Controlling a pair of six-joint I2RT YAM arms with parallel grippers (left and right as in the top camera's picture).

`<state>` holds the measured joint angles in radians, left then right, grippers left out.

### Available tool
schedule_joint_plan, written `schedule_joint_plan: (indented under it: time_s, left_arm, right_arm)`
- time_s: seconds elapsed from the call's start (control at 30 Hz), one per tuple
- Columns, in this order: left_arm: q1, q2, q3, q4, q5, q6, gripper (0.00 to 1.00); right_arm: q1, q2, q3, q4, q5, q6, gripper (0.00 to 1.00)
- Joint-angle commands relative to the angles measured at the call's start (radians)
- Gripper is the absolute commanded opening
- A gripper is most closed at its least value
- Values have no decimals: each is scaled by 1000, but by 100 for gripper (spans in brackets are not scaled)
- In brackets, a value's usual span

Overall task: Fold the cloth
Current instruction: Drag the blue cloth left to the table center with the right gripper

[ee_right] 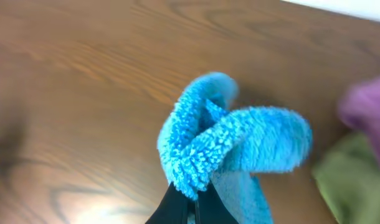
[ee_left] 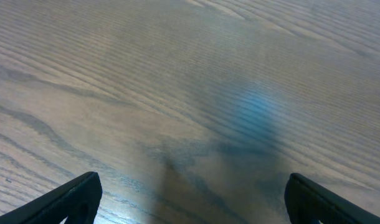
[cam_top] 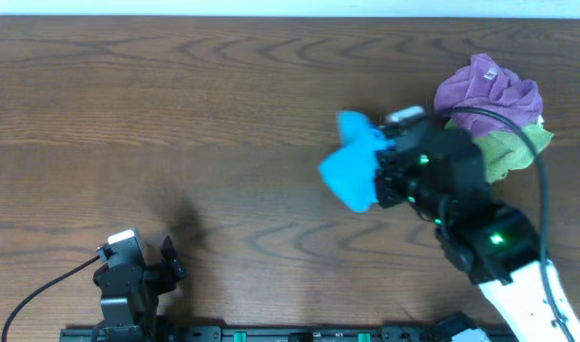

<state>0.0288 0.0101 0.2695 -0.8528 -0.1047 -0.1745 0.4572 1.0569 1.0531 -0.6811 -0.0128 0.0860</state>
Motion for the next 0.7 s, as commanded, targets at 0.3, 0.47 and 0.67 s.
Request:
schedule_joint_plan:
  time_s: [0.3,0.47,0.67]
  left_arm:
    - [-5,-6,-33,-44,1,21,95]
    - [-5,-6,-33,-44,1,21,95]
    - [-5,-6,-33,-44,1,21,95]
  right_arm:
    - [257,340,186,194,-146,-42,1]
    - [290,423,275,190,-44,-76,1]
    - [198,546,277,191,84,-92,1]
